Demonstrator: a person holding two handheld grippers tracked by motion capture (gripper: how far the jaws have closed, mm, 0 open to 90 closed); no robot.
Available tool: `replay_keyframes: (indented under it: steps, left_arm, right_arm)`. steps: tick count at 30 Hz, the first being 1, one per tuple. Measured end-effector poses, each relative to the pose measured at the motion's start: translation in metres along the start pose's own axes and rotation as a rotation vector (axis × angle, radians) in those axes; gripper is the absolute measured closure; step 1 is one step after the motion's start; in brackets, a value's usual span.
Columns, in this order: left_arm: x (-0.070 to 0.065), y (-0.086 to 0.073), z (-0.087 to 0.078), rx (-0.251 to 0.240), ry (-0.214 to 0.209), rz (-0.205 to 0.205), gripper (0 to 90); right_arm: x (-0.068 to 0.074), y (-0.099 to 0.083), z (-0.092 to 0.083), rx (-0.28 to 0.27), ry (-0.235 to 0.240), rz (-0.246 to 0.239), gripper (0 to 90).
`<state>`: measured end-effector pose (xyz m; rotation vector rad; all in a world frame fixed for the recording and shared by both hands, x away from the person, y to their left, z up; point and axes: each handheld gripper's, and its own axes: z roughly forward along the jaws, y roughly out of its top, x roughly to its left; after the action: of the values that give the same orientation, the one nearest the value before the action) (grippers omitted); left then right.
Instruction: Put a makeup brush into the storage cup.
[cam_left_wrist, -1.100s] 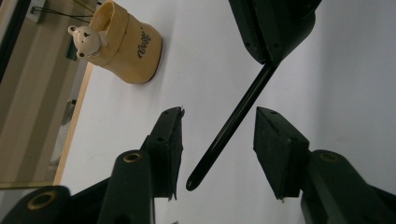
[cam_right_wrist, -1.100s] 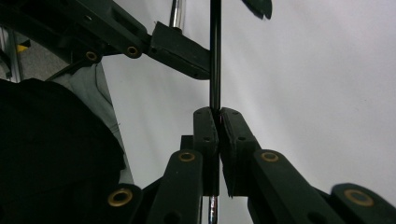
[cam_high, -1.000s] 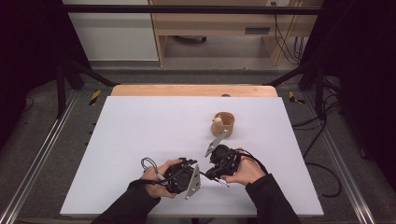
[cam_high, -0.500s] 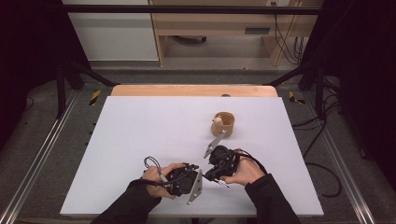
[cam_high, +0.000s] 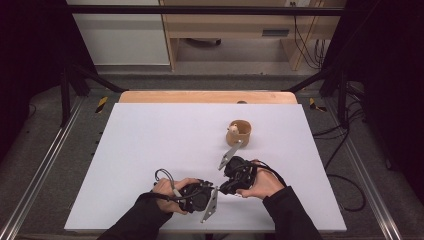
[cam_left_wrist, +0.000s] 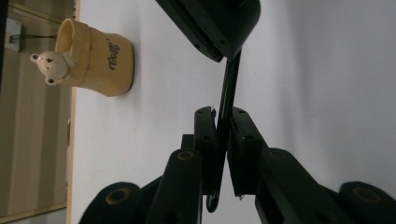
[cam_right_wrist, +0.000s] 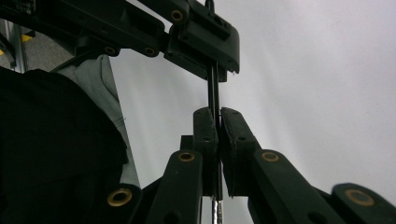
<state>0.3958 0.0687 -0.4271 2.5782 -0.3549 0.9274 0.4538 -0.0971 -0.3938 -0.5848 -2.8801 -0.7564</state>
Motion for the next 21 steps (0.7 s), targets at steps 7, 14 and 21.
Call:
replay_keyframes:
  steps: [7, 14, 21]
  left_arm:
    - [0.0, 0.001, 0.0, 0.01, -0.029, -0.007, 85.0]
    - [0.002, -0.001, -0.001, 0.017, -0.038, -0.035, 85.1]
    - [0.006, -0.006, -0.001, 0.028, -0.053, -0.109, 85.1]
  right_arm:
    - [0.0, 0.0, -0.001, -0.003, 0.002, 0.01, 84.3]
    - [-0.002, -0.002, -0.005, -0.038, -0.025, -0.002, 80.9]
    - [-0.005, -0.008, -0.023, -0.158, -0.103, 0.019, 69.0]
